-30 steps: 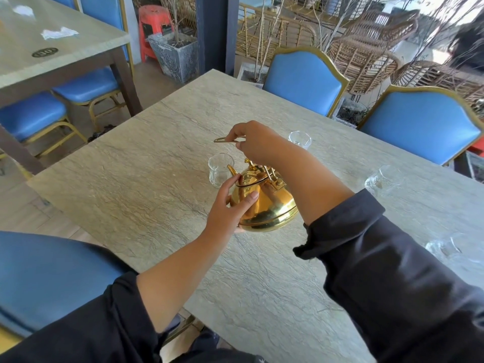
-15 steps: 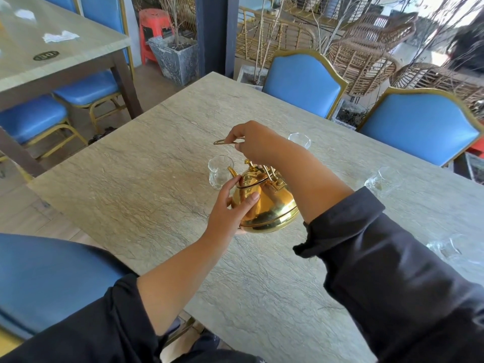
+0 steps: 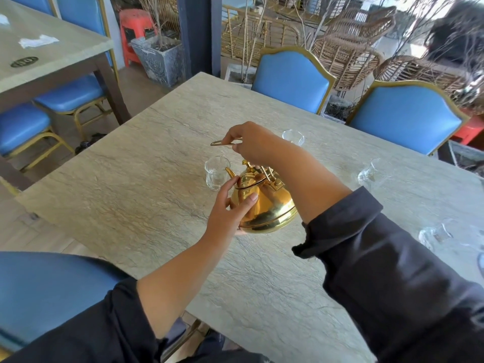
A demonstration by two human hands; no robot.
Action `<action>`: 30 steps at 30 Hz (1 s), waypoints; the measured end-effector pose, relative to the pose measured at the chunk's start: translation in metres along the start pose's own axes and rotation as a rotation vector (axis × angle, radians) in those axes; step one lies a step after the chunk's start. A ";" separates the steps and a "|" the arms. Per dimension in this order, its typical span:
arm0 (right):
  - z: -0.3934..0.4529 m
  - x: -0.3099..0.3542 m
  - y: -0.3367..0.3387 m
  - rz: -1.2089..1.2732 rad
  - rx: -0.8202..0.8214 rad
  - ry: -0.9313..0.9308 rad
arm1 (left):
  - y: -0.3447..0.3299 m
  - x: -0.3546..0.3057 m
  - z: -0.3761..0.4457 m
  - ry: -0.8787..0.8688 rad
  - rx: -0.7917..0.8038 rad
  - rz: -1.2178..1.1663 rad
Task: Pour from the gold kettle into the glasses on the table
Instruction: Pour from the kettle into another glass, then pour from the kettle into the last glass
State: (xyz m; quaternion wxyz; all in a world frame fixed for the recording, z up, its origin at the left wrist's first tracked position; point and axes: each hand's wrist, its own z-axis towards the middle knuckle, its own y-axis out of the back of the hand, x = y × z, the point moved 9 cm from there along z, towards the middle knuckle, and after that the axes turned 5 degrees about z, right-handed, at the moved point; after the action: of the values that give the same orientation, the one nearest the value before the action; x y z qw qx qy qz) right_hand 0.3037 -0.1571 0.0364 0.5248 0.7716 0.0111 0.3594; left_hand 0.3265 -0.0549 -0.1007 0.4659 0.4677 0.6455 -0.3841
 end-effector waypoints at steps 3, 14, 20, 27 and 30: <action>-0.010 -0.006 0.000 0.030 -0.045 -0.021 | 0.005 0.002 0.001 -0.033 0.006 0.042; -0.070 -0.043 -0.024 0.267 -0.238 -0.100 | 0.013 0.017 -0.014 -0.173 0.053 0.299; -0.121 -0.056 -0.030 0.401 -0.308 -0.061 | 0.000 0.026 -0.042 -0.212 0.034 0.381; -0.193 -0.076 -0.032 0.448 -0.364 -0.088 | -0.029 0.045 -0.097 -0.213 0.086 0.371; -0.227 -0.086 -0.034 0.469 -0.373 -0.099 | -0.050 0.053 -0.128 -0.219 0.097 0.381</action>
State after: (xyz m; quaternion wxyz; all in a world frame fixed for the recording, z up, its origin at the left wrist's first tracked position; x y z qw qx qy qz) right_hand 0.1232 0.0061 0.0052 0.5601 0.6598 -0.2591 0.4287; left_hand 0.2405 0.0641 -0.1134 0.5743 0.5584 0.4717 -0.3686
